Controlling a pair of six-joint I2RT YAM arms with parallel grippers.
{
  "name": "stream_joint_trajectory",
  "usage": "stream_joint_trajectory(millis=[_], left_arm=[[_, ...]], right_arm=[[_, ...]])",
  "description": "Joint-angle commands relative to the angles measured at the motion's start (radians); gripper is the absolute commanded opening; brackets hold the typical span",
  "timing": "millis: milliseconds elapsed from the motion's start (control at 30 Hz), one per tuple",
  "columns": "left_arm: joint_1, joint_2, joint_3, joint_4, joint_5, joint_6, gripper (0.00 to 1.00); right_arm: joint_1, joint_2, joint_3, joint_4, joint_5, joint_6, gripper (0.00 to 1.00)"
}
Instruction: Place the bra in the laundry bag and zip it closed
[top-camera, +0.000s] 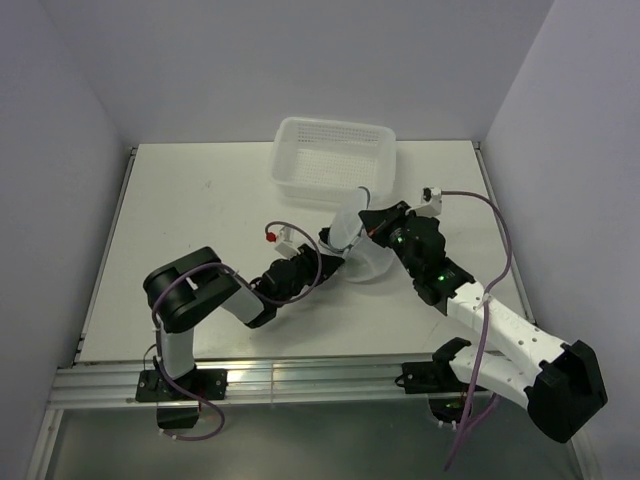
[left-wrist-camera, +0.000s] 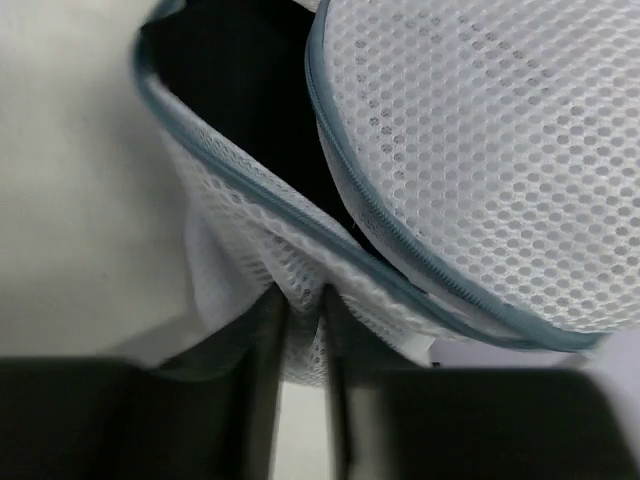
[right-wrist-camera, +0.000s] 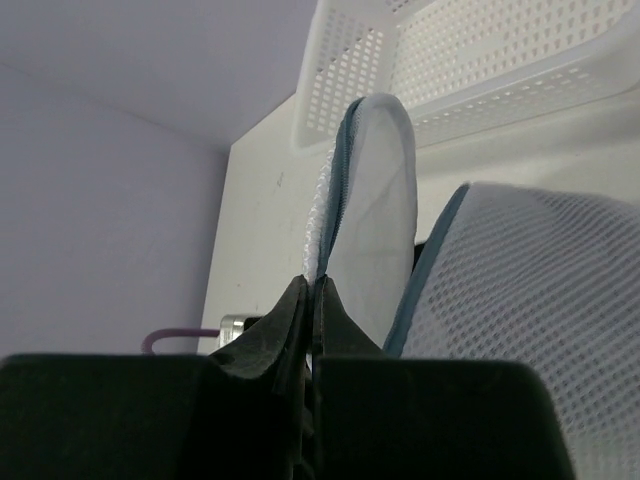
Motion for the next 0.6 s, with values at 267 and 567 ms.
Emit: stream_joint_trajectory(millis=[267,567], left_arm=[[0.031,-0.218,-0.135,-0.018,-0.081,0.187,0.0],[-0.038,-0.11,-0.252,0.113,-0.073,0.231,0.09]], right_arm=[[-0.084,-0.063,-0.084,0.035,-0.113,-0.013,0.0],[-0.194,0.079,-0.191,0.152,-0.256,-0.023,0.12]])
